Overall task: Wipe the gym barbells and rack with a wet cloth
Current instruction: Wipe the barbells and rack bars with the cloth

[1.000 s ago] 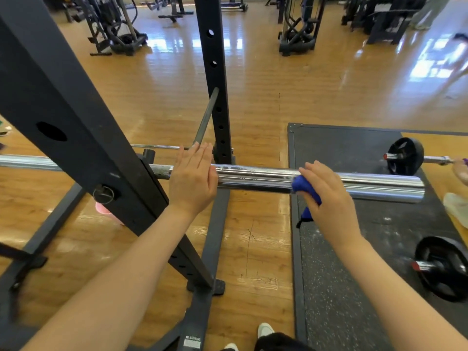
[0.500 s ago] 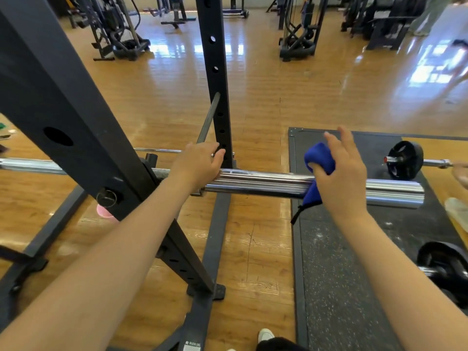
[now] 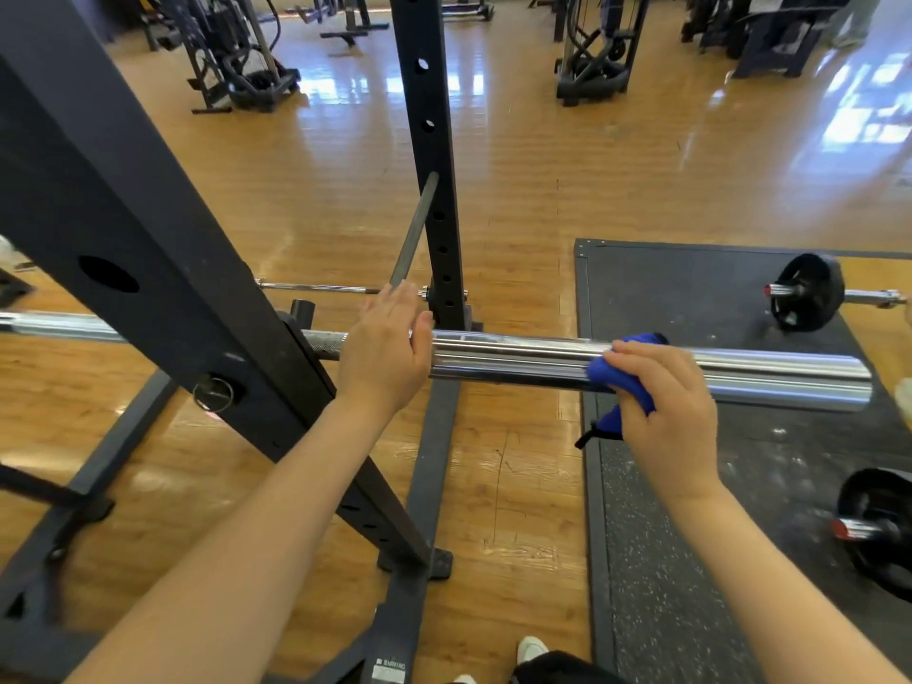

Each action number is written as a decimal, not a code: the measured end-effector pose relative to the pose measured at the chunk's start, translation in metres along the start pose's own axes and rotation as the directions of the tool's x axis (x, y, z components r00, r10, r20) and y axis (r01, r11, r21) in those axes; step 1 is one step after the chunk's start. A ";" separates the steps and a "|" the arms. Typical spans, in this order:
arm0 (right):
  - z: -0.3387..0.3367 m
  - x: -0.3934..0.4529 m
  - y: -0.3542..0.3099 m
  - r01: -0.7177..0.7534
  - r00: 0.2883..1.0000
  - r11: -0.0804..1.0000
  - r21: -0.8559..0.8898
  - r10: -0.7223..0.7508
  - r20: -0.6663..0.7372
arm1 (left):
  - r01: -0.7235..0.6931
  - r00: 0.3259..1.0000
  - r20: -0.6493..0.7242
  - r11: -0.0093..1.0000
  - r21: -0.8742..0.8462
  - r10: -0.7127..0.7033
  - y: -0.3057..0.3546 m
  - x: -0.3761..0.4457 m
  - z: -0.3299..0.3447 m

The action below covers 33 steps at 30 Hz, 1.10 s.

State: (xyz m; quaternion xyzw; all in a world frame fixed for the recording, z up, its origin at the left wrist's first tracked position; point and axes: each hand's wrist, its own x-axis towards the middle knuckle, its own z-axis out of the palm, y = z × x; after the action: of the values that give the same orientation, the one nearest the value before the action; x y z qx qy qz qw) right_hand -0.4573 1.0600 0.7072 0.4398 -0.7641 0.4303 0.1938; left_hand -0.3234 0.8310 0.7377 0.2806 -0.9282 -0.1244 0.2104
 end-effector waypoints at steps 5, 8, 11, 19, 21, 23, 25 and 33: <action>0.009 -0.013 -0.002 0.096 0.995 0.995 -0.023 -0.097 -0.018 | 0.095 0.983 0.159 0.995 0.011 -0.095 0.004 0.021 -0.007; 0.005 -0.006 -0.003 0.106 0.994 0.994 -0.007 -0.106 -0.024 | 0.115 0.978 0.169 0.992 0.047 -0.122 0.004 0.027 -0.010; -0.003 0.017 -0.009 0.091 0.995 0.996 0.020 -0.090 -0.040 | -0.010 0.999 -0.035 0.992 0.124 0.015 0.003 0.013 -0.008; 0.007 0.065 -0.015 -0.227 0.904 0.952 -0.203 0.284 0.321 | -0.126 0.991 -0.014 0.963 0.237 0.133 -0.001 -0.005 0.008; 0.005 0.056 -0.017 -0.168 0.938 0.969 -0.182 0.214 0.273 | -0.133 0.990 -0.006 0.966 0.221 0.138 -0.001 -0.002 0.007; 0.006 0.041 -0.018 -0.092 0.978 0.989 -0.117 0.112 0.177 | -0.102 0.995 0.005 0.980 0.170 0.103 0.000 0.003 0.003; 0.009 0.028 -0.014 -0.054 0.996 0.995 -0.079 0.060 0.070 | -0.064 0.998 0.033 0.988 0.137 0.060 0.002 0.007 0.000; 0.014 -0.017 -0.015 0.053 0.996 0.998 0.033 -0.050 -0.076 | -0.025 0.969 0.246 0.971 0.240 -0.036 0.008 0.028 -0.008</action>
State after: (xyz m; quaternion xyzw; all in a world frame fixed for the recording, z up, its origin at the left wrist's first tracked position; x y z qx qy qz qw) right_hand -0.4344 1.0540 0.6950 0.4463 -0.7370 0.4547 0.2256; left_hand -0.3442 0.8206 0.7563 0.2887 -0.9546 -0.0455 0.0566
